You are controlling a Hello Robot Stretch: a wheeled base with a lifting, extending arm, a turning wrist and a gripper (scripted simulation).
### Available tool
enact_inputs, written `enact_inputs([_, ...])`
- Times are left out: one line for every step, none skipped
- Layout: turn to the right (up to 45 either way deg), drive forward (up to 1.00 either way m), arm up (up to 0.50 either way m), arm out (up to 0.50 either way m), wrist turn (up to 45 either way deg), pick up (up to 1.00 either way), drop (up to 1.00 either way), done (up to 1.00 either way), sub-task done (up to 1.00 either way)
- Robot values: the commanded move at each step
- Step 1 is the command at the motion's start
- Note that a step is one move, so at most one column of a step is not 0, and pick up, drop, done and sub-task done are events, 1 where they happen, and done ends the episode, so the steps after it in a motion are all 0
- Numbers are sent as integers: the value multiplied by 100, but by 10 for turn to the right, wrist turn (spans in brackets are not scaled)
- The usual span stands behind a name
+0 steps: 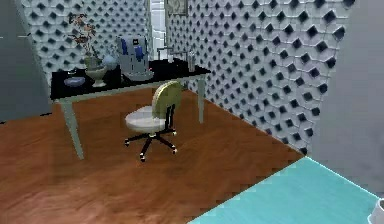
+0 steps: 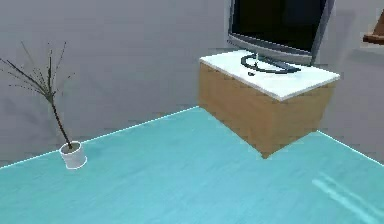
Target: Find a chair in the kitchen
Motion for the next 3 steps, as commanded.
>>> enact_inputs([0, 50, 0, 0, 0, 0, 0, 0, 0])
enact_inputs([-450, 0, 0, 0, 0, 0, 0, 0, 0])
enact_inputs([-90, 0, 0, 0, 0, 0, 0, 0, 0])
